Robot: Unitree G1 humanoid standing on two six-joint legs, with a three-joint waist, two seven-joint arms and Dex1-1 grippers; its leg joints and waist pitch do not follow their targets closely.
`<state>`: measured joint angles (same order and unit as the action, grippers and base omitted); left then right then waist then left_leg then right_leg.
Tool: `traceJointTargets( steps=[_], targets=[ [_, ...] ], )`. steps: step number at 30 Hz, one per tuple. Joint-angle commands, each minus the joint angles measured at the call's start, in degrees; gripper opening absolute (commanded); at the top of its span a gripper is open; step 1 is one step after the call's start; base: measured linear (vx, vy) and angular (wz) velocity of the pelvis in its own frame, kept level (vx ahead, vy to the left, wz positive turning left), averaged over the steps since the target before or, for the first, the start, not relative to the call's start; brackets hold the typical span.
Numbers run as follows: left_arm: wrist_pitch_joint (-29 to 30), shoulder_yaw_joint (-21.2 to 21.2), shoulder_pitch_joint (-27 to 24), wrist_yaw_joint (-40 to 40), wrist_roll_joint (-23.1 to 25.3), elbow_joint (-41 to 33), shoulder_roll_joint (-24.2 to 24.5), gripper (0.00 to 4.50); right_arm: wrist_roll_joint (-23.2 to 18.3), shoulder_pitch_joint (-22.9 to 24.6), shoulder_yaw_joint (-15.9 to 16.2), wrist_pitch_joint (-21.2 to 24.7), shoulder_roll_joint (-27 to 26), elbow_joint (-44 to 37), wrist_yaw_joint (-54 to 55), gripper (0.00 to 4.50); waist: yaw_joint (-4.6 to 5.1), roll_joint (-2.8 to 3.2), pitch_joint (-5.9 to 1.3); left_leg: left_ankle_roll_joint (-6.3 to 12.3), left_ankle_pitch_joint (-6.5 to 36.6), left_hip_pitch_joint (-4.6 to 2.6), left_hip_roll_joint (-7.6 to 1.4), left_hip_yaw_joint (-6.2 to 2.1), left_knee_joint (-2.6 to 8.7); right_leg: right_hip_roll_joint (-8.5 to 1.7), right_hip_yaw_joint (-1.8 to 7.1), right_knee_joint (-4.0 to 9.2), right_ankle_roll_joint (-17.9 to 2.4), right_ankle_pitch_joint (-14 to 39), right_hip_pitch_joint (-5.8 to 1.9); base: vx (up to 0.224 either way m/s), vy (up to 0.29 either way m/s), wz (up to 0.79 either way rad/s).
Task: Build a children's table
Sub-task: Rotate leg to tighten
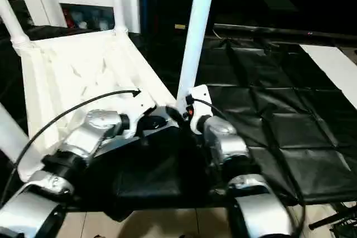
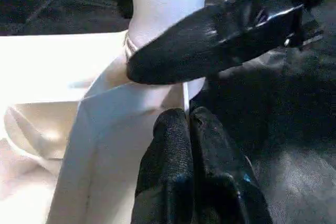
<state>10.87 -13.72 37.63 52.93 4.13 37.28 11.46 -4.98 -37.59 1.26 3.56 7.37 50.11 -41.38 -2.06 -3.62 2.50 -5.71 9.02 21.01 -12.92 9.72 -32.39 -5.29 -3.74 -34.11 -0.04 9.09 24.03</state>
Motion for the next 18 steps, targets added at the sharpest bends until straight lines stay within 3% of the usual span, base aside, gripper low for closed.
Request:
traceJointTargets(
  steps=[1, 5, 7, 12, 18],
  targets=[
    [-2.3, -1.8, 0.2, 3.4, -1.6, -2.6, -0.7, 0.00, -0.8, 1.3, 3.9, 1.7, -1.0, -0.9, -7.2, 3.61, -0.58, 0.36, -3.70, 2.23, 16.0, -0.12, -0.01, 0.75, 3.43, -1.89, 1.81, 3.74, -12.1, 12.3, -3.11, 0.000, 0.000, 0.00],
    [-3.4, -2.5, -1.3, 11.0, -3.3, -5.0, 2.3, 0.00, -1.9, 3.0, 5.1, 2.6, 2.9, -4.5, -16.6, 3.61, -0.96, 0.46, -3.82, 3.73, 13.0, -0.32, -0.12, 0.90, 3.23, -1.81, 1.78, 3.03, -14.6, 6.1, -3.41, 0.000, 0.000, 0.00],
    [-3.9, -2.9, -1.8, 14.2, -3.9, -5.8, 3.7, 0.00, -2.5, 3.6, 5.1, 2.9, 4.3, -5.7, -19.9, 3.61, -1.17, 0.51, -3.74, 4.12, 12.7, -0.37, -0.15, 0.97, 3.24, -1.80, 1.80, 2.93, -15.1, 5.5, -3.37, 0.000, 0.000, 0.00],
    [-3.3, -3.7, -2.7, 20.7, -5.3, -7.0, 6.6, 0.00, -4.5, 4.9, 5.3, 5.5, 6.6, -8.7, -26.8, 3.61, -2.23, 0.73, -3.35, 2.12, 16.9, -0.88, -0.51, 1.10, 3.57, -1.73, 1.77, 3.43, -13.7, 12.2, -3.14, 0.000, 0.000, 0.00],
    [-2.5, -3.9, -3.0, 23.5, -6.3, -7.7, 7.6, 0.00, -5.3, 6.5, 7.6, 9.6, 8.4, -11.8, -32.3, 3.24, -3.42, 0.72, -3.37, 1.00, 16.4, -0.96, -0.54, 1.21, 3.62, -1.87, 1.91, 3.40, -13.0, 12.9, -2.95, 0.000, 0.000, 0.00]
  ],
)
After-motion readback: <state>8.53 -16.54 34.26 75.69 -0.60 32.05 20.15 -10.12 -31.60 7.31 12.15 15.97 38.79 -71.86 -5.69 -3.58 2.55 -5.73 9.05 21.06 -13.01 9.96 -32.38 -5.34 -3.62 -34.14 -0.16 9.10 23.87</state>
